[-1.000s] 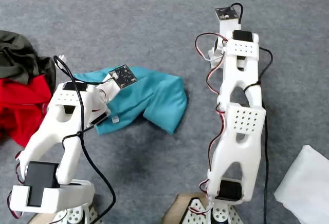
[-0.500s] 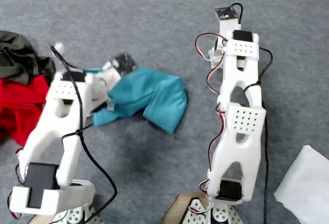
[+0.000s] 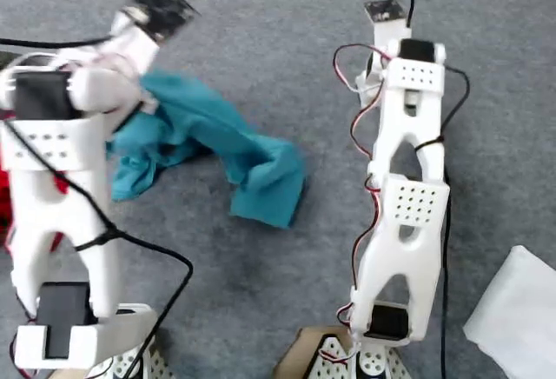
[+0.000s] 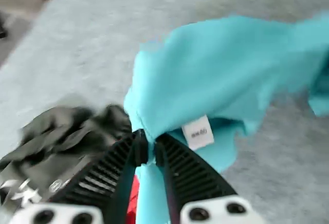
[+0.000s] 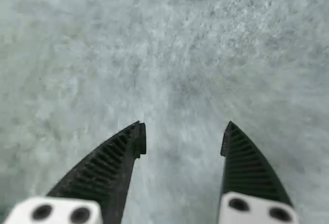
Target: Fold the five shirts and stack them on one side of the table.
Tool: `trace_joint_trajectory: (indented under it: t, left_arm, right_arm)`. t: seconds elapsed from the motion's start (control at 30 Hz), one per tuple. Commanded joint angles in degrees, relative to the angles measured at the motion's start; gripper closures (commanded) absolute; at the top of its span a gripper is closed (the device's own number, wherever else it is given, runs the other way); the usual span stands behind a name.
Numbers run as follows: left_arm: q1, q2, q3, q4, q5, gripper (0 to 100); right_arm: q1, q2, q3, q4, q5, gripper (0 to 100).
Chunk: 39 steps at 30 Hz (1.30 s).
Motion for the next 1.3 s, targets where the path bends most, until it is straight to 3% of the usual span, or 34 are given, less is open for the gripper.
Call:
trace_joint_trajectory:
  t: [0.0,0.13,0.23,0.33,0.47,0.67,0.83,1.07,1.2,1.27]
  left_arm:
    - [-5.36,-1.98,-5.71,0.26,0.62,98]
    - [-9.32,-1.89,-4.13,0.26,0.62,98]
    - [-10.73,-1.89,-0.70,-2.11,0.62,98]
    - [-11.78,-1.89,6.24,-10.64,1.41,98]
    - [-12.22,-1.89,15.91,-24.44,9.23,98]
    - [-12.92,-1.98,20.48,-31.82,17.41,98]
    - [-13.45,-1.63,20.84,-31.91,18.64,98]
    - [-13.45,1.71,20.40,-31.91,21.36,98]
    - [-13.45,2.07,20.48,-31.74,22.51,98]
    - [-13.54,2.24,20.75,-31.74,22.59,98]
  right_arm:
    - [-1.10,-0.57,-11.47,12.22,6.59,75.9]
    - [-1.19,-3.82,-12.44,13.98,17.93,75.9]
    - [-2.59,-11.03,-3.38,13.98,30.77,75.9]
    - [-4.62,-22.29,11.38,13.98,40.44,75.8]
    - [-10.77,-40.13,34.24,13.36,48.70,75.8]
    - [-25.19,-59.91,65.80,-2.20,45.80,75.7]
    - [-36.18,-60.00,80.57,-14.15,38.59,75.8]
    - [-40.66,-48.57,78.29,-26.20,30.07,76.1]
    - [-42.59,-36.00,70.90,-26.64,26.64,76.6]
    - [-42.95,-29.76,66.68,-26.11,25.23,81.7]
